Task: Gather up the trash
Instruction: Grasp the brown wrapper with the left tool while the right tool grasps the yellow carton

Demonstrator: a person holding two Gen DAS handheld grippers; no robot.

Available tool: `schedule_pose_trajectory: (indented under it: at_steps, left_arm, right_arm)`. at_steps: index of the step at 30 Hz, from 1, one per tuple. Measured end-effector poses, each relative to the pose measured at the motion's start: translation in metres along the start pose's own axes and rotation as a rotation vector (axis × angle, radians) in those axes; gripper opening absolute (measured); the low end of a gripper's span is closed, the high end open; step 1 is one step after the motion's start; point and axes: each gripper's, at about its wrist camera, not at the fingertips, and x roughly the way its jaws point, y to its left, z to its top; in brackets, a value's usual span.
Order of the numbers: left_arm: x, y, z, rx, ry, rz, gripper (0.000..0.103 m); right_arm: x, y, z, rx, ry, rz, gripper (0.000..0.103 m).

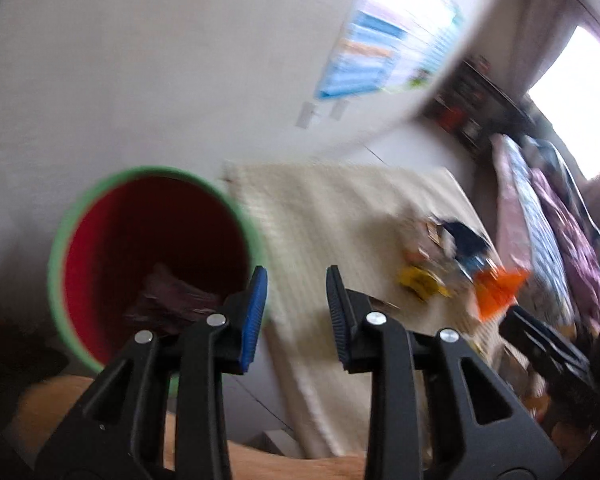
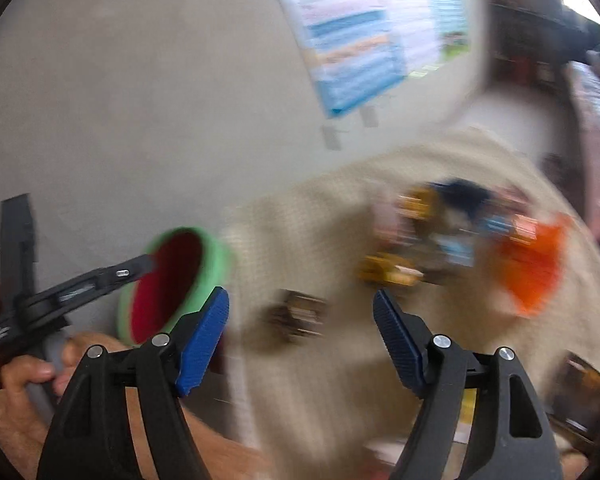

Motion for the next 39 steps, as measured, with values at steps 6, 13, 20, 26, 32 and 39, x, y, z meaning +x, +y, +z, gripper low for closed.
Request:
schedule_pose_trajectory:
  at_steps: [6,13,20,26,32,39]
  left_arm:
    - [0.046,-0.063,-0.025,0.133,0.108,-0.06,0.052]
    - [0.102,-0.089,-0.033,0.214,0.225,0.01,0.06]
    - [0.131,-0.08,-0.04,0.203,0.27,0.058,0.058]
    - [0.123,-0.081,-0.035,0.211,0.217,0.031,0.037]
    - [0.112,-0.079,-0.037,0.202,0.194,0.011,0.035]
    - [0.101,-0.064,-0.04,0.089,0.209,-0.033,0.061]
  right_arm:
    - [0.005,-0.089,-0.024,0.238,0.133,-0.143,0.072]
    - [0.014,-0.1,-0.041,0.287,0.177,-0.078,0.073]
    - [0.02,-0.112,-0.044,0.314,0.186,-0.077,0.073]
    - [0.026,-0.115,-0.05,0.33,0.21,-0.071,0.073]
    - [0.026,-0.118,-0.052,0.33,0.223,-0.068,0.073]
    - [0.036,-0.121,-0.059,0.343,0.27,-0.054,0.073]
